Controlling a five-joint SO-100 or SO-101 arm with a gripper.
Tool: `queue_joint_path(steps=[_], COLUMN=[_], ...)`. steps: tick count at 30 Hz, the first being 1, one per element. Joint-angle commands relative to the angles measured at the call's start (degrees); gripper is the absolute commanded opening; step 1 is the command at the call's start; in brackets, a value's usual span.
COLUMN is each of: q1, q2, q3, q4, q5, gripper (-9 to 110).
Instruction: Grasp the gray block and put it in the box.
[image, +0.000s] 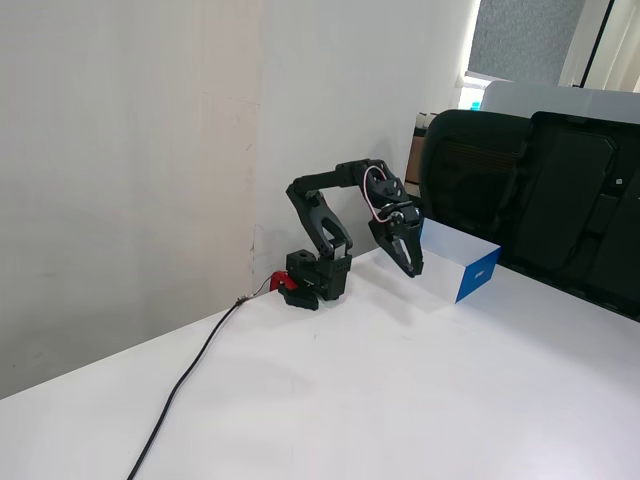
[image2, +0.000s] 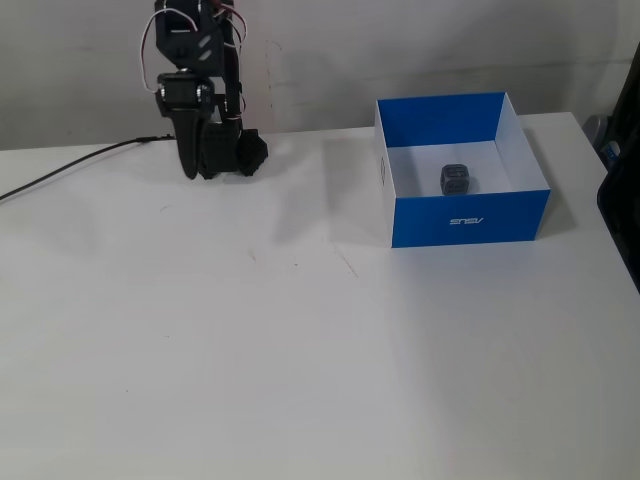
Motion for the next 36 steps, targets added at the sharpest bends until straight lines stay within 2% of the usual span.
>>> queue_joint_path(steps=[1, 8, 14, 24, 32, 36], q1=[-5.10, -6.50, -2.90, 4.13, 10.46, 10.55], q2=[3.52, 16.00, 22.76, 28.65, 48.69, 48.43], q3=[3.96, 28.74, 37.71, 44.91, 58.18, 61.44], q4=[-5.80, -25.40, -31.20, -33.57, -29.44, -29.36], q5=[-1.93, -5.27, -6.15, -6.59, -7.73, -7.73], gripper=[0, 0, 0, 0, 0, 0])
